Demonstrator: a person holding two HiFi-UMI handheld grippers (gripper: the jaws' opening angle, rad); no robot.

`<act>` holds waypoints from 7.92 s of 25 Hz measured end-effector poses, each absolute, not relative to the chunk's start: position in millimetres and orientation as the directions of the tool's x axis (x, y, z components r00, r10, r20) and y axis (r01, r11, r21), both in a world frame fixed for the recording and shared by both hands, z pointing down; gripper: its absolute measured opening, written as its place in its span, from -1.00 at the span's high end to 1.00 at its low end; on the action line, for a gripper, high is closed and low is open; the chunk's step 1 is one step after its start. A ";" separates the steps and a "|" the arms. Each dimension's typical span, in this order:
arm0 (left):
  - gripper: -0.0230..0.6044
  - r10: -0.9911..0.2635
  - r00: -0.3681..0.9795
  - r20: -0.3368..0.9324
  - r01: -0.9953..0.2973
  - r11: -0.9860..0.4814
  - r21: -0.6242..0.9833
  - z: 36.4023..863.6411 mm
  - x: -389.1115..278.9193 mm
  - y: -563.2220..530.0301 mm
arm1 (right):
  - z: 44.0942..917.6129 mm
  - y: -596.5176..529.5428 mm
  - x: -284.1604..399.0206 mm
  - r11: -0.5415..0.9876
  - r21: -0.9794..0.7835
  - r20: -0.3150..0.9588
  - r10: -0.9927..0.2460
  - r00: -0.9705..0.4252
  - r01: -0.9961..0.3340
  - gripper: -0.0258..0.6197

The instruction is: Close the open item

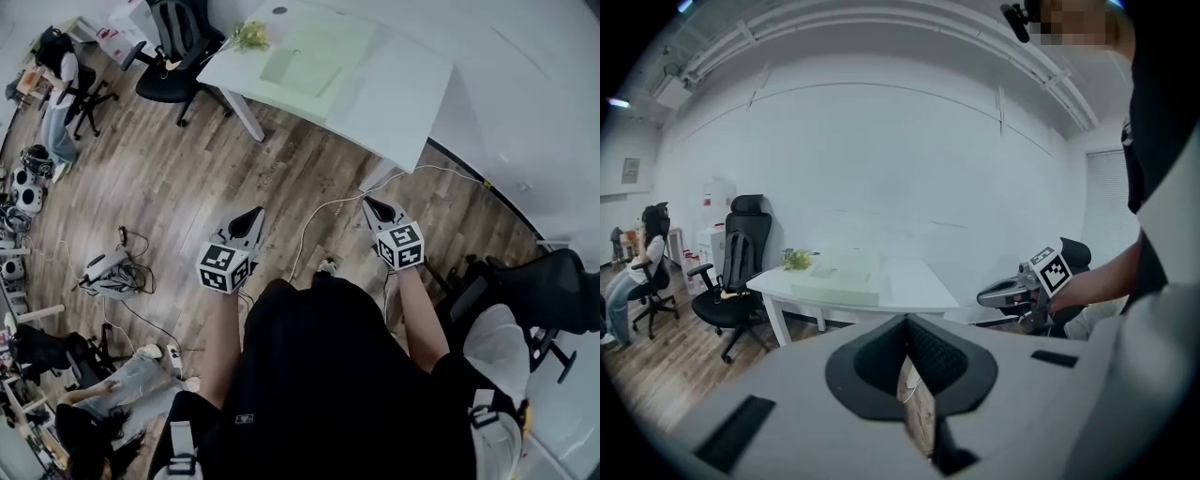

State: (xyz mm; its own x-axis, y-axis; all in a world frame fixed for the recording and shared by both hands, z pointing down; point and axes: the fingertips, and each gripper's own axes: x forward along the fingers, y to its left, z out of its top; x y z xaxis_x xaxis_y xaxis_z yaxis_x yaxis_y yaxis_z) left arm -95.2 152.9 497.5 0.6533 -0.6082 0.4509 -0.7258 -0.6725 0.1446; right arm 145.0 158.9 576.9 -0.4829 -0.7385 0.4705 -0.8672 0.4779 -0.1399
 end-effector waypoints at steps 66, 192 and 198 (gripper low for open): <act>0.91 -0.600 0.598 0.531 -0.775 -0.602 0.192 544.5 -90.5 -218.1 | 560.2 -321.6 288.9 0.448 0.117 0.543 -0.776 -0.321 -0.886 0.89; 0.91 -0.391 0.645 0.657 -0.737 -0.547 0.397 716.7 -74.8 -246.4 | 655.1 -273.0 -0.2 0.914 -0.325 0.701 0.063 -0.710 -0.241 0.90; 0.91 -0.362 0.655 0.663 -0.714 -0.585 0.386 715.1 -64.2 -251.8 | 674.2 -268.0 9.1 0.919 -0.313 0.747 0.083 -0.659 -0.239 0.90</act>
